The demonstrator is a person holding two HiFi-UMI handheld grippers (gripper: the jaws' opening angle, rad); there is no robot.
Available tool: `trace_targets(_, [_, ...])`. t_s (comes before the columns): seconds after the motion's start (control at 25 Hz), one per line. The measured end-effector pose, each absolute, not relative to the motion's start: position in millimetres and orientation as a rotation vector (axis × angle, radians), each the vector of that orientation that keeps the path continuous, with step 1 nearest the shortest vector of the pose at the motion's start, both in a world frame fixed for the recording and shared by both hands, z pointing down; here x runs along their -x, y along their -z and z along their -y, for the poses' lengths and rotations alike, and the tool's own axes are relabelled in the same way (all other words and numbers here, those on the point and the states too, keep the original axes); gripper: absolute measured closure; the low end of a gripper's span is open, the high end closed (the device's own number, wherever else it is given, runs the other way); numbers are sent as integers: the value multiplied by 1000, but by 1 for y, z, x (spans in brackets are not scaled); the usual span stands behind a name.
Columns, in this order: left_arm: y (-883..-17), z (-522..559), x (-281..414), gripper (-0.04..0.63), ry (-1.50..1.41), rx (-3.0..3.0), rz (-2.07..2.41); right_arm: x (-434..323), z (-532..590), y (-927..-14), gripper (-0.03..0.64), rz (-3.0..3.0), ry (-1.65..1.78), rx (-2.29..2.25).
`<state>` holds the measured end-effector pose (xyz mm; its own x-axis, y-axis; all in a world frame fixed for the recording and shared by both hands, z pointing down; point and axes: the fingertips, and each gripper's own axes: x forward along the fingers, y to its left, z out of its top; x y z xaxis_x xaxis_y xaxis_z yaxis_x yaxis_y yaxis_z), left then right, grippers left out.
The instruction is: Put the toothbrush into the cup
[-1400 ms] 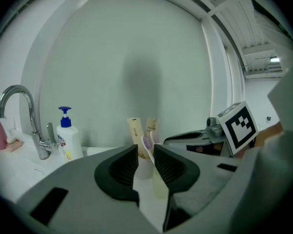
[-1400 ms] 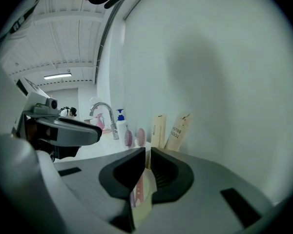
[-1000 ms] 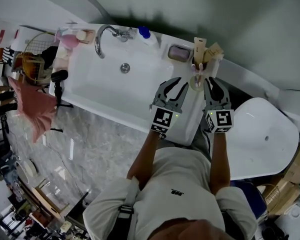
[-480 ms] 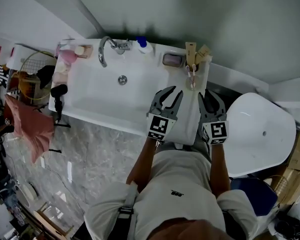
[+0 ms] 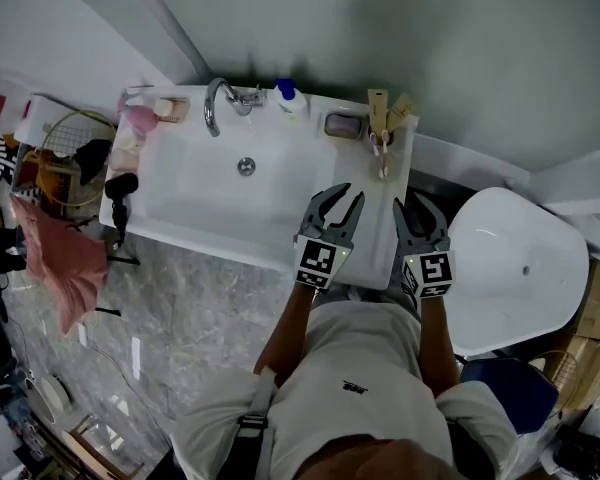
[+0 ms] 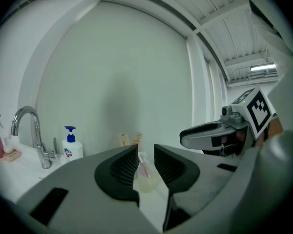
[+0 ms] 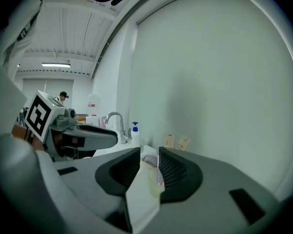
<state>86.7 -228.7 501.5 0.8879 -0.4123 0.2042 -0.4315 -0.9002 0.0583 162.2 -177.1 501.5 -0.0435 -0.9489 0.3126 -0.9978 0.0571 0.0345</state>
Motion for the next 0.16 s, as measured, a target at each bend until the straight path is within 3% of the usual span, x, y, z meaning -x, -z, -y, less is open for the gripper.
trace_targets(0.16, [-498,221,-86,494,-283,-2956,666,-162,173,-492,506,2094,-269,-1982])
